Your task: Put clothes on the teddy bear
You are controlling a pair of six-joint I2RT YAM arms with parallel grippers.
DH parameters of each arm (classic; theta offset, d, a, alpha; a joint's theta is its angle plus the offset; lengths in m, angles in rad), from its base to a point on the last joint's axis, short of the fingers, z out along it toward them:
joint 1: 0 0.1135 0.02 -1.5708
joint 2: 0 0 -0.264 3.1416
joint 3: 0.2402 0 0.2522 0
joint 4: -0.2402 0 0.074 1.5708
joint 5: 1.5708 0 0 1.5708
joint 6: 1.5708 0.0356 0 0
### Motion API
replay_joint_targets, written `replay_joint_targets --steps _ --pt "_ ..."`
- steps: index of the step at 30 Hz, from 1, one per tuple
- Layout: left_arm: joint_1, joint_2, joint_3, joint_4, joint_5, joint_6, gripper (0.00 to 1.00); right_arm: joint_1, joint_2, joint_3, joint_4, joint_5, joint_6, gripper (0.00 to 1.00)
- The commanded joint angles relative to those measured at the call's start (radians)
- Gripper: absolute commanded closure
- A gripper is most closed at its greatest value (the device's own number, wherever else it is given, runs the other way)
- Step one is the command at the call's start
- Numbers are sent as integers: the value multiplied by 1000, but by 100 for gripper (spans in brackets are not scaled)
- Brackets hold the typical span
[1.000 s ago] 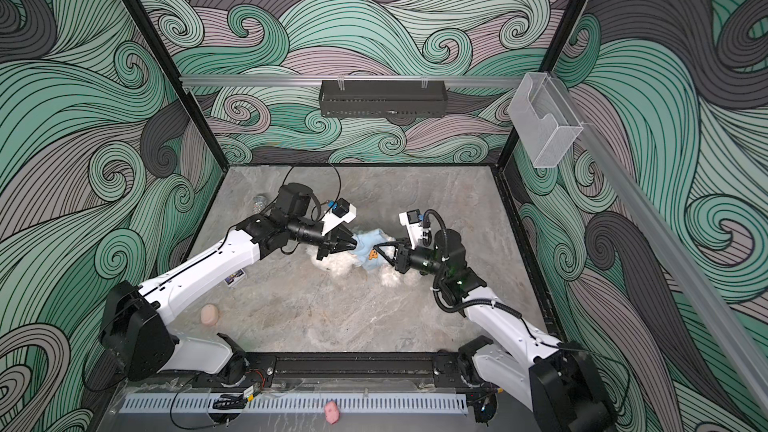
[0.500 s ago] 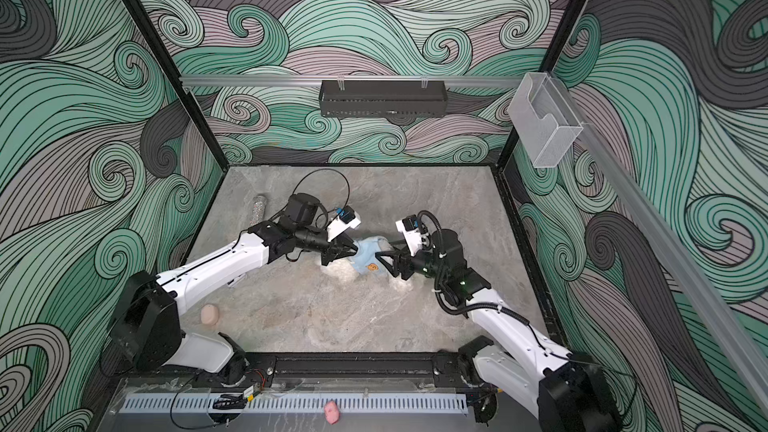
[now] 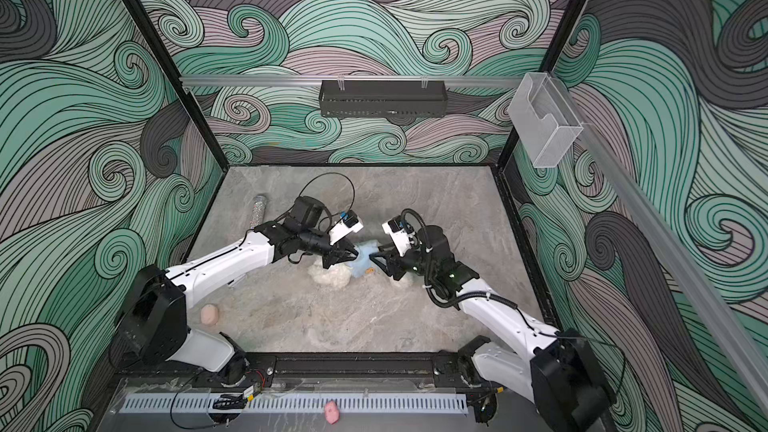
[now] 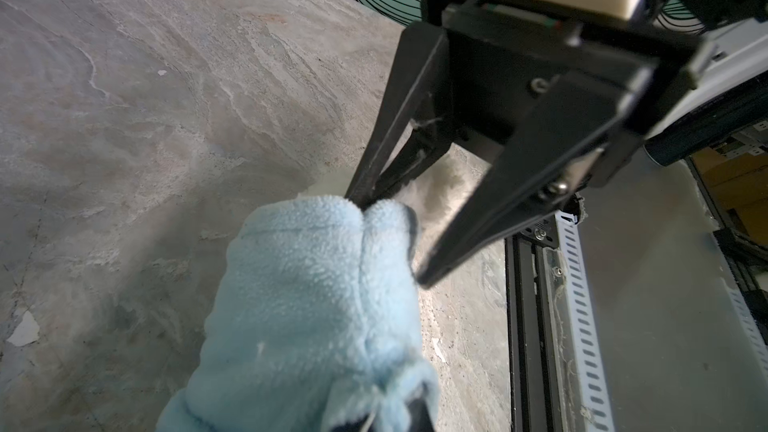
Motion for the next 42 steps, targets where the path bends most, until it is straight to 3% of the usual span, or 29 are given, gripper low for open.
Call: replay_joint_targets --steps 1,4,5,7,11,15,24,35,42 --pt "-11 5 28 -14 14 19 100 12 41 36 52 -4 6 70" --pt "-12 6 28 -23 16 24 100 14 53 37 37 46 30 98" --pt "-13 7 28 -35 18 31 100 13 51 33 19 90 44 100" --pt "-13 17 28 -68 13 55 100 8 56 28 -27 171 83 100" --pt "-12 59 41 -146 5 100 100 -12 83 -1 -74 217 175 100" --pt "-12 114 69 -175 9 102 95 -42 117 -38 -39 181 232 100" --pt "-5 160 107 -196 16 77 78 -55 149 -38 -5 135 221 100" --pt "-5 202 132 -169 -4 41 84 -59 145 -40 55 78 242 100" --pt "-8 233 159 -130 -45 -37 79 -40 145 -50 114 58 269 100"
